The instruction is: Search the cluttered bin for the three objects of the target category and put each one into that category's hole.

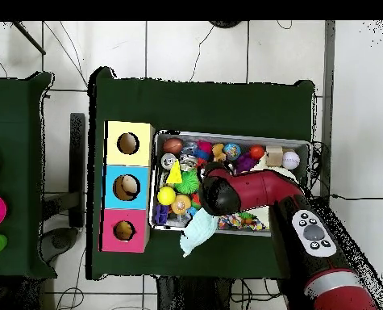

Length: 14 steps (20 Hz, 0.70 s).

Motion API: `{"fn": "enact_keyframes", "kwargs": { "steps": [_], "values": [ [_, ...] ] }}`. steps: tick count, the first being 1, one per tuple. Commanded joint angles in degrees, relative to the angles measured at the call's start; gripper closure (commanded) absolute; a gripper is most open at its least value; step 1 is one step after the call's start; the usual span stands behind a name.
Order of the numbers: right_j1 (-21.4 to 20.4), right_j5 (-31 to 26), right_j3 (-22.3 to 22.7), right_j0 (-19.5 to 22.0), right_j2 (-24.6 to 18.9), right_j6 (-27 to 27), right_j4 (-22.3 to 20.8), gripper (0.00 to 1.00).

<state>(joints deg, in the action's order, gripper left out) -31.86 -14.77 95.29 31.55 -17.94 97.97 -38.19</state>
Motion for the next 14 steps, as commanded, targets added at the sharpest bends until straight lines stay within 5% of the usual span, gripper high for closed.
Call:
{"fn": "enact_keyframes", "kwargs": {
  "steps": [1,14],
  "values": [
    [2.12,2.31,-4.13,-0.27,1.61,4.59,-1.02,0.00],
    [3.13,1.76,-4.91,0.60,0.61,3.26,-0.79,0.00]
  ]
}}
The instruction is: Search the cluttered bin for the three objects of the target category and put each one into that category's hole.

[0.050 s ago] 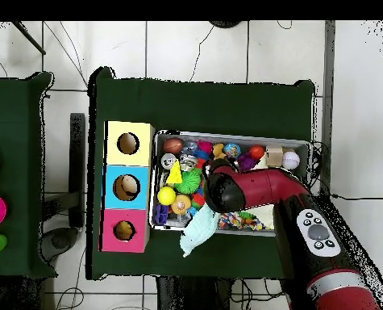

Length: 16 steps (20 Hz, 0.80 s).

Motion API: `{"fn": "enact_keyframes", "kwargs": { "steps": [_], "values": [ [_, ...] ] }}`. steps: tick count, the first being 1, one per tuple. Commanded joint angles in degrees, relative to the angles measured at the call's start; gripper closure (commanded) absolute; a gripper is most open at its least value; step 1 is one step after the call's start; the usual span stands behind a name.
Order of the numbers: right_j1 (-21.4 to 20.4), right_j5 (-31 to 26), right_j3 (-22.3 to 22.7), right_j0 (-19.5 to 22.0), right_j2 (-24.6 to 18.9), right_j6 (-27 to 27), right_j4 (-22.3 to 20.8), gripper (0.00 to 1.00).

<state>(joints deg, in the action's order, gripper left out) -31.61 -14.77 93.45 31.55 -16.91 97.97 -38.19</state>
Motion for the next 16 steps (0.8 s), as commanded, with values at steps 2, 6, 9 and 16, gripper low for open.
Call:
{"fn": "enact_keyframes", "kwargs": {
  "steps": [2,6,9,16],
  "values": [
    [3.02,2.01,-2.81,0.56,-0.38,3.64,-0.64,0.00],
    [3.35,2.32,-2.74,0.88,-0.58,3.72,-0.55,0.00],
    [3.60,2.49,-2.72,1.04,-0.41,3.74,-0.68,0.00],
    [4.52,2.03,-2.42,1.28,-0.49,3.55,-0.55,0.00]
  ]
}}
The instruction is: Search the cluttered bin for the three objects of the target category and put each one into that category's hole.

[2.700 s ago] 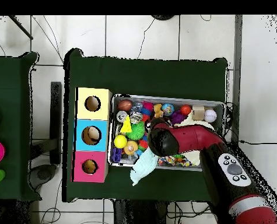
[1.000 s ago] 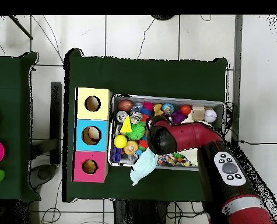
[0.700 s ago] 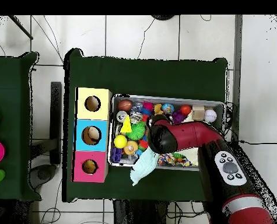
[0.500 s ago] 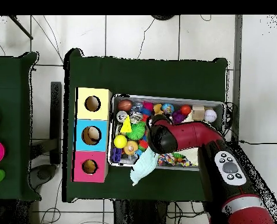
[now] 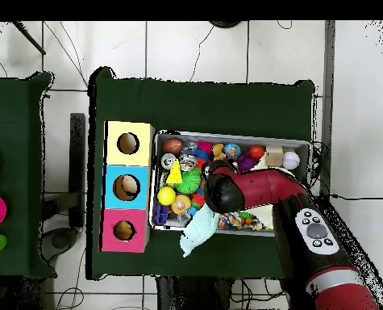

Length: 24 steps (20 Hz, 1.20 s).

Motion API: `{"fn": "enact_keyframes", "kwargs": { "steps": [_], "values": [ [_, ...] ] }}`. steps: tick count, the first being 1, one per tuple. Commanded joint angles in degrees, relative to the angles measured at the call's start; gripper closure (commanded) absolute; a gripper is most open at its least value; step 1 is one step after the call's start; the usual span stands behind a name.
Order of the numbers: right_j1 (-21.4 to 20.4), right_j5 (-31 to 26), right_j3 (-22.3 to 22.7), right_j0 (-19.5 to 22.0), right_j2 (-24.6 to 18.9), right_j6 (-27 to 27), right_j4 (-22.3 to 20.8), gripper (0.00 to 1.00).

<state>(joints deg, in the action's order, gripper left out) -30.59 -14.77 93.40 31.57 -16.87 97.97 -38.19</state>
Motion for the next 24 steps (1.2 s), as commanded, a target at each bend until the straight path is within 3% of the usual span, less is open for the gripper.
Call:
{"fn": "enact_keyframes", "kwargs": {
  "steps": [1,24],
  "values": [
    [3.64,1.79,-2.22,1.62,-0.78,3.27,-0.47,0.00],
    [5.75,7.24,-4.46,-0.97,0.58,7.51,1.01,0.00]
  ]
}}
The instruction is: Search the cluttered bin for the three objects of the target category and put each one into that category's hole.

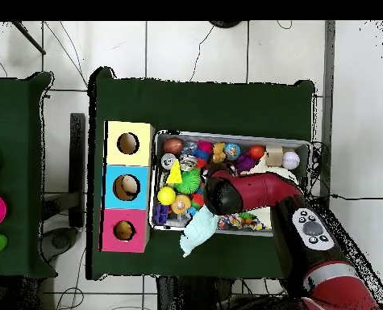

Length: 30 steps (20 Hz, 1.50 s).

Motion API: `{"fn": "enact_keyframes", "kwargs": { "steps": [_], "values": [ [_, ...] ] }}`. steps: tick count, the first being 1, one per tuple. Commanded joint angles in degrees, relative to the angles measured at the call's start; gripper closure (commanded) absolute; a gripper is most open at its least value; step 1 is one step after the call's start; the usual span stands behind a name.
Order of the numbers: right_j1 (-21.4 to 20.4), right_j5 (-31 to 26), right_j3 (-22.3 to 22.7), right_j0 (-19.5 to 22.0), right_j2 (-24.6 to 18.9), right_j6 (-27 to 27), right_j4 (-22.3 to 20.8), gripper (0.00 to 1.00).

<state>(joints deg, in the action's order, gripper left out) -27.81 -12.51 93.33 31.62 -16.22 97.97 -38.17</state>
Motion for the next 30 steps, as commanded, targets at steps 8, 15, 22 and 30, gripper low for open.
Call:
{"fn": "enact_keyframes", "kwargs": {
  "steps": [8,15,22,30],
  "values": [
    [0.99,3.55,-4.31,-3.83,3.20,8.06,1.93,0.00],
    [0.44,1.45,-4.63,-3.70,3.14,5.95,2.61,0.00],
    [0.47,0.49,-6.12,-4.47,3.44,5.16,2.54,0.00],
    [-0.34,-2.39,-6.79,-5.65,3.73,4.72,3.51,0.00]
  ]
}}
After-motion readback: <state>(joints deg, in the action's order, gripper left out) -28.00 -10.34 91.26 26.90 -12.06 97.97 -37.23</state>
